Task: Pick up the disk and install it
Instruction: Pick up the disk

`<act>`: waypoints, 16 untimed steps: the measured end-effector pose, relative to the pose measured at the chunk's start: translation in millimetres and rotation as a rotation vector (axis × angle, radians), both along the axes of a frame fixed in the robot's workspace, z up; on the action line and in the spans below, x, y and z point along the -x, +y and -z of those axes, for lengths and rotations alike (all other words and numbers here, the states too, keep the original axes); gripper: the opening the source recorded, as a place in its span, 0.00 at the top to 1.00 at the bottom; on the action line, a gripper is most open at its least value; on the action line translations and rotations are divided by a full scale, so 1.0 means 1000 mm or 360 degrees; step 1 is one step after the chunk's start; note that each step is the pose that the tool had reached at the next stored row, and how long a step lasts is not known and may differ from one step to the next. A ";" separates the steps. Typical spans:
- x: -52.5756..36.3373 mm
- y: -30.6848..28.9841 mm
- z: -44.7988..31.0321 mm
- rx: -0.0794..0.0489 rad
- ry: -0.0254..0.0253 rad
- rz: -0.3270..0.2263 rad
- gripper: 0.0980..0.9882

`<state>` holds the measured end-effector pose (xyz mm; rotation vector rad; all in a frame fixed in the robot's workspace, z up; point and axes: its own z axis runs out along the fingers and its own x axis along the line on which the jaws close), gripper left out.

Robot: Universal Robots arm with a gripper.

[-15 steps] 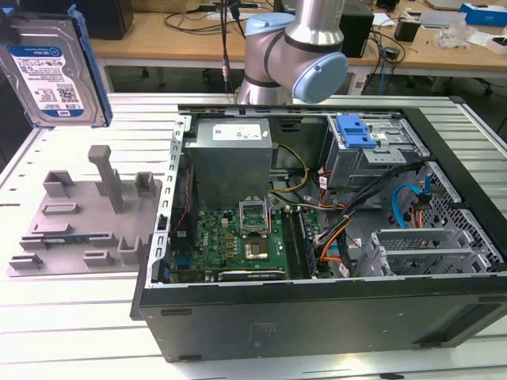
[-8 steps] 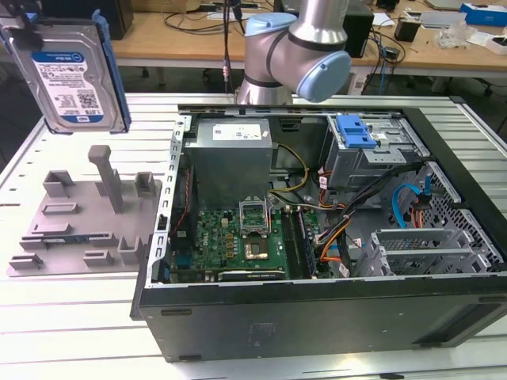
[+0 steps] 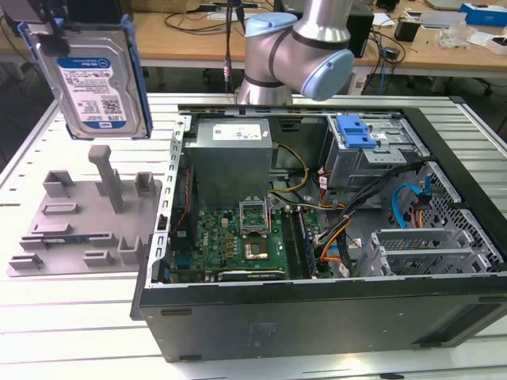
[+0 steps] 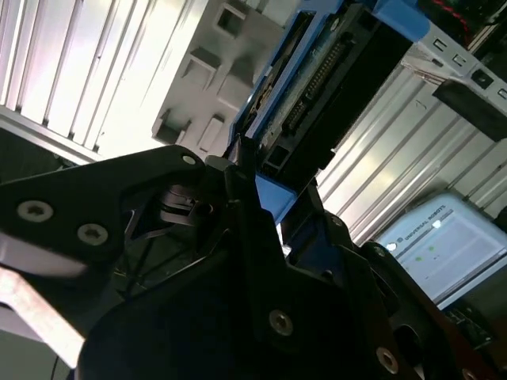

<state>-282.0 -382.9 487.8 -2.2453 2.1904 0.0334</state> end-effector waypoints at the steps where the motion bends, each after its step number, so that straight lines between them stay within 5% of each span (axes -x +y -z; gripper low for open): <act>1: -0.0033 -0.0012 -0.0001 0.0000 0.00001 0.0000 0.70; 6: -0.0241 -0.0080 -0.0011 0.0000 0.00027 0.0000 0.70; 13: -0.0688 -0.0223 -0.0030 0.0000 0.00102 0.0000 0.70; 16: -0.0809 -0.0263 -0.0034 0.0000 0.00119 0.0000 0.70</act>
